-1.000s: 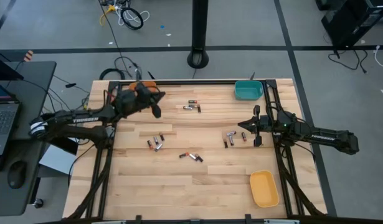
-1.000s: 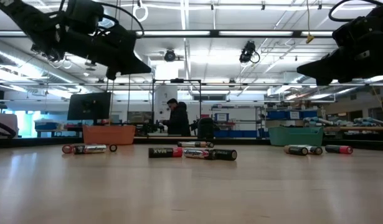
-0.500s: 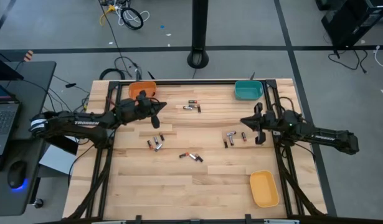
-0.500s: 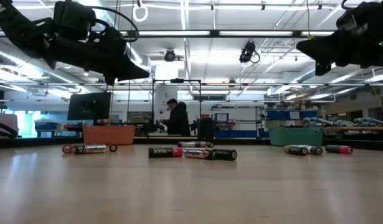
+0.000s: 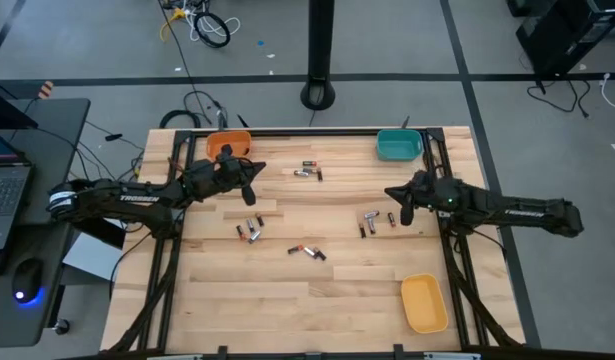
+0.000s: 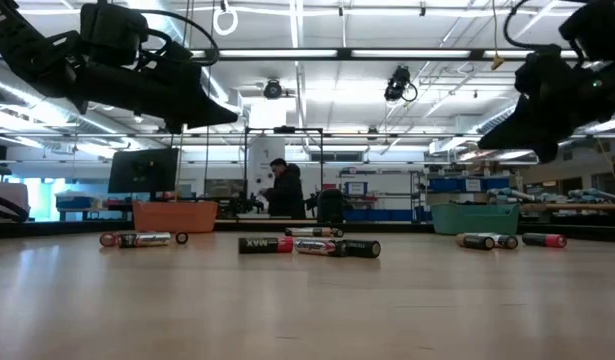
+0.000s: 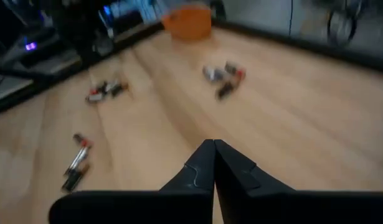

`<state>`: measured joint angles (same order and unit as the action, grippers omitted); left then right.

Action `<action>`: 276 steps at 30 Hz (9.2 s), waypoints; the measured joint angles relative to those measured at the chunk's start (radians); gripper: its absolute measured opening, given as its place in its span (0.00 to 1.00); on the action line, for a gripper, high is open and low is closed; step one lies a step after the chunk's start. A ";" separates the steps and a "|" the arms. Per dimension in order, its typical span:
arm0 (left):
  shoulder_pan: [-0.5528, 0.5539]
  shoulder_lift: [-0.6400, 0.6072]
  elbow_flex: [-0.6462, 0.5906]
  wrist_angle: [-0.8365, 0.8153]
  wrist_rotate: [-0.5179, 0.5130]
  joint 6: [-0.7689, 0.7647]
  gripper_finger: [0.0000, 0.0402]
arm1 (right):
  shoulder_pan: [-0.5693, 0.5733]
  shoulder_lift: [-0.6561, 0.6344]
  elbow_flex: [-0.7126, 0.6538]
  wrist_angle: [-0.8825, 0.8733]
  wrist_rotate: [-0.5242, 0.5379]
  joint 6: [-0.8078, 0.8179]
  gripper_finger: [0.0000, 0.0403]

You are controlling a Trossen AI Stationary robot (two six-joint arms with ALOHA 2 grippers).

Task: Sort batteries
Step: Put the black-red battery into the blue bin, then put the silver battery into the yellow bin

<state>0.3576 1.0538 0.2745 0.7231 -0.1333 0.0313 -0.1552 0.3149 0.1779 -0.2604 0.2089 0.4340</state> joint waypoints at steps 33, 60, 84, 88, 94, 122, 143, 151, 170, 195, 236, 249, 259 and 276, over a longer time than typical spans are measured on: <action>0.000 0.000 0.000 0.058 -0.034 0.047 0.03 | 0.239 0.802 0.334 -0.467 0.006 0.726 0.41; 0.000 0.221 0.001 0.166 0.117 -0.011 0.03 | 0.232 0.974 0.334 -0.441 0.009 0.651 0.23; 0.000 0.237 0.001 0.218 0.116 0.024 0.03 | 0.054 0.957 0.771 -0.858 0.023 0.482 0.15; 0.000 0.237 0.001 0.218 0.116 0.029 0.03 | -0.150 0.957 0.805 -0.838 0.062 0.361 0.15; 0.000 0.237 0.001 0.221 0.116 0.040 0.03 | -0.466 1.001 0.804 -0.701 0.050 0.175 0.16; 0.000 0.236 0.001 0.226 0.116 0.044 0.03 | -0.825 1.353 0.804 -0.506 -0.031 0.052 0.17; 0.000 0.236 0.001 0.225 0.116 0.043 0.03 | -0.864 1.350 0.837 -0.525 -0.126 -0.009 0.25; 0.000 0.236 0.001 0.225 0.116 0.043 0.03 | -0.816 1.282 1.025 -0.780 -0.126 -0.208 0.04; 0.000 0.236 0.001 0.219 0.133 0.037 0.03 | -0.169 0.760 0.380 0.019 -0.180 -0.135 0.02; 0.000 0.236 0.029 0.127 0.094 0.008 0.03 | 0.015 1.224 0.506 0.630 0.027 -0.045 0.32; -0.039 0.236 0.029 0.068 0.082 -0.012 0.03 | 0.028 1.271 0.567 0.459 0.102 -0.078 0.06; -0.039 0.236 0.049 0.095 0.083 0.025 0.03 | 0.006 1.271 0.689 0.253 0.070 -0.122 0.04; -0.039 0.236 0.051 0.094 0.083 0.047 0.03 | -0.039 1.271 0.781 0.156 -0.152 -0.191 0.03; -0.039 0.236 0.051 0.094 0.082 0.046 0.03 | -0.053 1.271 0.926 -0.168 -0.067 -0.195 0.03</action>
<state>0.3187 1.2900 0.3256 0.8169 -0.0513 0.0776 -0.2078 1.5856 1.1035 -0.4281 0.1415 0.2393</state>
